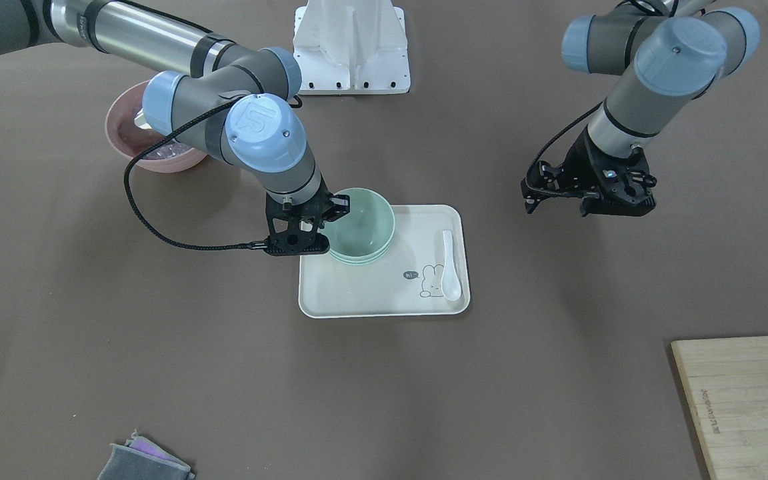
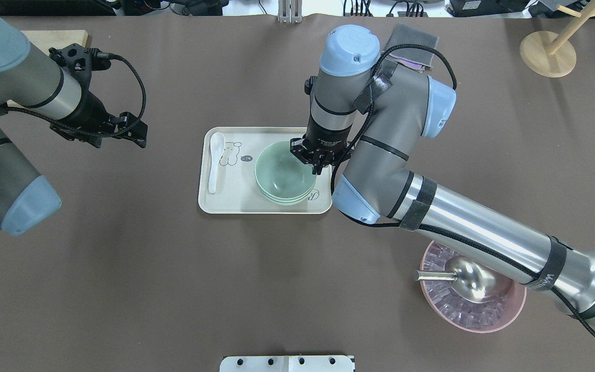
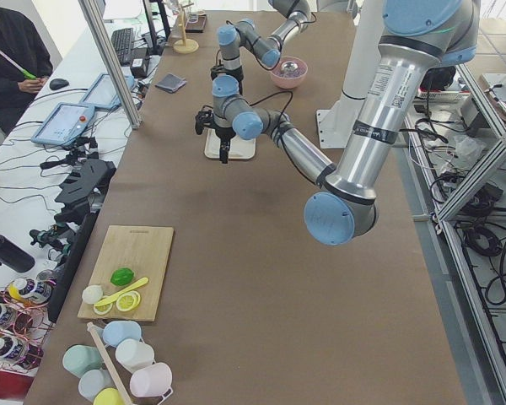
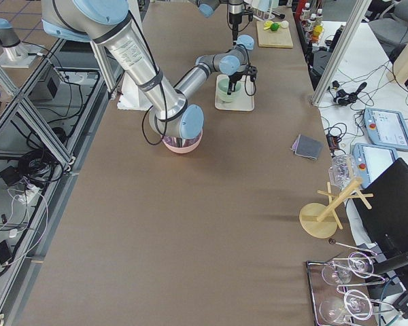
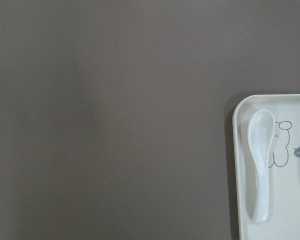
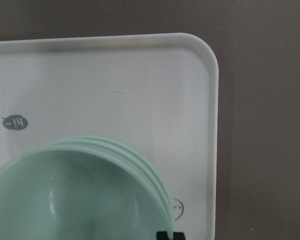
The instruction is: Stack green bowls together
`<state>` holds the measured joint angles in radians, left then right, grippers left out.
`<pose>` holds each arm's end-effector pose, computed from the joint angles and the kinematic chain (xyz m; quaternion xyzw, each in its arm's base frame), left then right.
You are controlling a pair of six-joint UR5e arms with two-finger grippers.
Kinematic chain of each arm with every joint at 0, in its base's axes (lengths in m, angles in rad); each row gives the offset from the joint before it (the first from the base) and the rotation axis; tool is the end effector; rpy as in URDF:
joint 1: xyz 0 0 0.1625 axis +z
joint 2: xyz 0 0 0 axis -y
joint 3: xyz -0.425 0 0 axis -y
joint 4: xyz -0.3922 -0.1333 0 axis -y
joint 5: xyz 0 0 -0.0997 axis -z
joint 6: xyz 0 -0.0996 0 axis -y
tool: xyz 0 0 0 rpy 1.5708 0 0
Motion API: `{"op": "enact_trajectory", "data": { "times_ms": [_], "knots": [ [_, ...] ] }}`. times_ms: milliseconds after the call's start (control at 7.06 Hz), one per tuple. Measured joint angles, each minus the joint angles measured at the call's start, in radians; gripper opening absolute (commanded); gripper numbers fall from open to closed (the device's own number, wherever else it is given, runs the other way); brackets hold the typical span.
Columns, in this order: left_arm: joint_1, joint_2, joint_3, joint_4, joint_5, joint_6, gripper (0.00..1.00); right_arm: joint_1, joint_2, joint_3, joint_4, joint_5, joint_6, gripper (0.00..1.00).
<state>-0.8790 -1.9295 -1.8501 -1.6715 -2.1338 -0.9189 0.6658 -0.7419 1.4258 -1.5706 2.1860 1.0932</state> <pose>0.3176 -0.5091 0.3220 0.0535 0.4296 -0.0019 0.9014 -0.5398 -0.5204 0.2019 -0.0669 -0.4232 -0.0167 0.9034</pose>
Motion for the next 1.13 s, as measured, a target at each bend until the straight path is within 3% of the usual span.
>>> {"op": "enact_trajectory", "data": {
  "times_ms": [283,425,567,1134],
  "knots": [
    [0.0,0.0,0.001,0.0,0.0,0.0,0.98,0.0,0.001,-0.005,0.007,0.0,0.001,0.0],
    [0.0,0.0,0.001,0.0,0.0,0.0,0.98,0.0,0.001,-0.005,0.008,0.0,0.001,0.64],
    [0.0,0.0,0.001,0.0,0.0,0.0,0.98,0.002,0.0,-0.005,0.016,0.0,0.0,1.0],
    [-0.006,-0.003,0.005,0.001,-0.001,0.003,0.98,0.043,-0.006,0.01,0.036,0.063,0.006,1.0]
  ]
}}
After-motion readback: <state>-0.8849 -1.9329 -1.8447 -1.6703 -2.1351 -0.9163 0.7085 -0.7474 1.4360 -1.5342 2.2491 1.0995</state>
